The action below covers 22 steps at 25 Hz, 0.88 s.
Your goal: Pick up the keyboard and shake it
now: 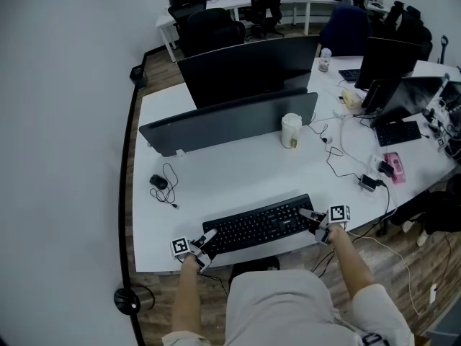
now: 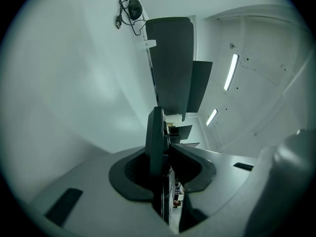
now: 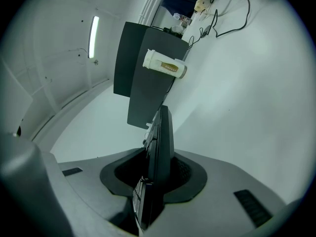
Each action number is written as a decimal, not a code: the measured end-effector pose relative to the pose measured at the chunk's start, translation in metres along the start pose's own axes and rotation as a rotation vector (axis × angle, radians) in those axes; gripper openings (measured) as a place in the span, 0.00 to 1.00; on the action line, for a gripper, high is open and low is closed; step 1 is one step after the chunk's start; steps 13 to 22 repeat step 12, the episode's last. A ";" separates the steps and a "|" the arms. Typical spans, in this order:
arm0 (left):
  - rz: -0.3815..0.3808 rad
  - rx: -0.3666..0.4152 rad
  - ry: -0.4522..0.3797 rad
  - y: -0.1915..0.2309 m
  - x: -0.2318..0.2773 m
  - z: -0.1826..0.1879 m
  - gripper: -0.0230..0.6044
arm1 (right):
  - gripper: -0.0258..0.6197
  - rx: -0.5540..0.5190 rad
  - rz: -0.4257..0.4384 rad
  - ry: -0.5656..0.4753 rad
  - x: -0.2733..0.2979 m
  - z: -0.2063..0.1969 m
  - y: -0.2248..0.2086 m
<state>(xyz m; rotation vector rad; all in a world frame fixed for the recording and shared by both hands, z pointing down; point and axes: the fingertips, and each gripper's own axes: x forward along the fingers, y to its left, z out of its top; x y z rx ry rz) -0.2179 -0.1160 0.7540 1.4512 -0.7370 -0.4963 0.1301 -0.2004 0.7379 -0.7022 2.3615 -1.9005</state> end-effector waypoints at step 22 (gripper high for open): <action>-0.014 0.012 -0.016 -0.005 0.005 0.001 0.23 | 0.25 -0.032 0.026 -0.001 0.000 0.011 0.007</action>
